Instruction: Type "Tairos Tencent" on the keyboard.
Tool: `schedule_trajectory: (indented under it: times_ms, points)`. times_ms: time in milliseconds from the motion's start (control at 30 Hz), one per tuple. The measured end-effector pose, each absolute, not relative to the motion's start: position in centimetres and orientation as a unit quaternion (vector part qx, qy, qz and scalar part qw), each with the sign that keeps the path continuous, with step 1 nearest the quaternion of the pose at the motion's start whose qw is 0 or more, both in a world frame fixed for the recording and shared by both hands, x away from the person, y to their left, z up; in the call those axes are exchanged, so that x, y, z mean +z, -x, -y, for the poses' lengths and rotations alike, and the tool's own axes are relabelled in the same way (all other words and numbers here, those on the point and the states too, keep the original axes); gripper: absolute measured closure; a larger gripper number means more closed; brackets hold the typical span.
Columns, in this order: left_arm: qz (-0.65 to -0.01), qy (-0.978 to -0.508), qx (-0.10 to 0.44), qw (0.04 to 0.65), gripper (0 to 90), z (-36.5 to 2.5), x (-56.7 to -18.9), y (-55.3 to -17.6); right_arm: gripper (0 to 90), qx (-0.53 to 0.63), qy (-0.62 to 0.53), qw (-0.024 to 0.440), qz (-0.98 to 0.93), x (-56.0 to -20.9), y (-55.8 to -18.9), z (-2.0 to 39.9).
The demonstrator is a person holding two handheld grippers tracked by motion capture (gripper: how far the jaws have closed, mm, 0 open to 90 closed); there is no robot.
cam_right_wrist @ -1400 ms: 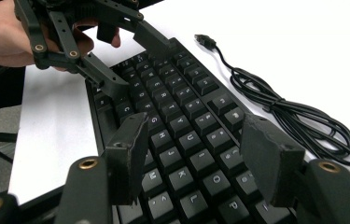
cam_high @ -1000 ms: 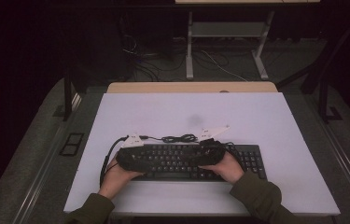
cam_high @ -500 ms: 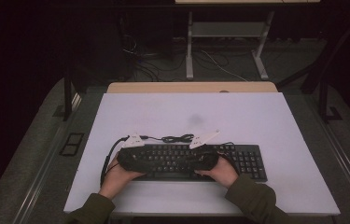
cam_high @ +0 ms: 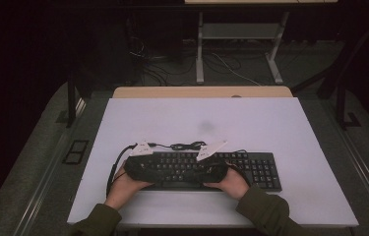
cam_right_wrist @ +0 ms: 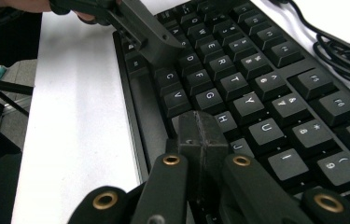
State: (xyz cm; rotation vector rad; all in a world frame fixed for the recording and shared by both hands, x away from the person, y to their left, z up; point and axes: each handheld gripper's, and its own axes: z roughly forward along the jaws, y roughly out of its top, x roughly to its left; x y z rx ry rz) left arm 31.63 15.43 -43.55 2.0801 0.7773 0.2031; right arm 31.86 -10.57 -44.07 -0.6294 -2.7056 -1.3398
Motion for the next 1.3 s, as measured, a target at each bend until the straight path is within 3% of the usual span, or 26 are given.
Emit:
schedule_trajectory:
  times_ms: [733, 833, 1300]
  points:
    - [-0.311, -0.838, 0.082, 0.441, 18.3, -15.4, -43.5, -31.6, 88.5, -0.438, 0.198, 0.021, 0.877, -43.6, -31.6, 10.5]
    - [-0.312, -0.838, 0.081, 0.441, 18.5, -15.4, -43.5, -31.6, 82.9, -0.444, 0.200, 0.026, 0.873, -43.4, -31.8, 10.7]
    - [-0.310, -0.835, 0.071, 0.449, 26.0, -15.4, -43.2, -31.4, 38.1, -0.477, 0.225, 0.027, 0.849, -42.8, -32.5, 11.9]
